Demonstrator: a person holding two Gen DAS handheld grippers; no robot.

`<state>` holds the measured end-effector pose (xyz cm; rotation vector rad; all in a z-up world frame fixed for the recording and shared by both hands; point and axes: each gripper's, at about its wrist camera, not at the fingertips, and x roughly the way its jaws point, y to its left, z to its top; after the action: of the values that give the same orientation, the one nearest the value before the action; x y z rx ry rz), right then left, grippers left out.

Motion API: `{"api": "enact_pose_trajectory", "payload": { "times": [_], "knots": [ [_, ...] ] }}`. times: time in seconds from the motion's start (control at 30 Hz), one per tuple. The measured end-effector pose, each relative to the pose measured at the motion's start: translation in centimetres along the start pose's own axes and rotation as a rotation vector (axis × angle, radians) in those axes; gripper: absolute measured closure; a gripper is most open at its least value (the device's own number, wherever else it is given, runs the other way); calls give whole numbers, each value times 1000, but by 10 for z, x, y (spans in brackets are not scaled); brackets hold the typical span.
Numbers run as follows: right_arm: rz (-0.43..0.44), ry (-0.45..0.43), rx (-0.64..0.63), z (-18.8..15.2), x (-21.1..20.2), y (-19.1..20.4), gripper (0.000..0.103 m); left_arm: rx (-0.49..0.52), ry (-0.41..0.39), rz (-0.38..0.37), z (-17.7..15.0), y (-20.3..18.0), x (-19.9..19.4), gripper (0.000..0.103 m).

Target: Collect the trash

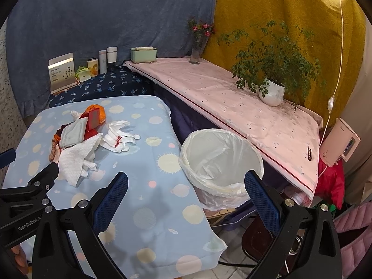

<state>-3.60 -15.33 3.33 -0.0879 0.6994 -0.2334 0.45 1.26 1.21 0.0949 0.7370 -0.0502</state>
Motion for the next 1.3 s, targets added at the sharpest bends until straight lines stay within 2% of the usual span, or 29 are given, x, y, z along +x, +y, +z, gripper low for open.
{"api": "enact_pose_trajectory", "payload": {
  "times": [0.43, 0.77, 0.97, 1.1, 1.3],
  "knots": [
    [-24, -10, 7, 6, 1, 1, 7, -7, 9, -14, 3, 3, 4, 7],
    [-56, -39, 33, 6, 4, -2, 7, -3, 0, -72, 4, 10, 14, 7],
    [-36, -48, 61, 8, 15, 2, 7, -49, 30, -85, 4, 34, 37, 7],
    [-37, -62, 58, 9, 26, 13, 7, -73, 49, -67, 1, 56, 55, 7],
    [34, -47, 20, 13, 44, 42, 7, -124, 97, -46, -6, 95, 89, 7]
  ]
}}
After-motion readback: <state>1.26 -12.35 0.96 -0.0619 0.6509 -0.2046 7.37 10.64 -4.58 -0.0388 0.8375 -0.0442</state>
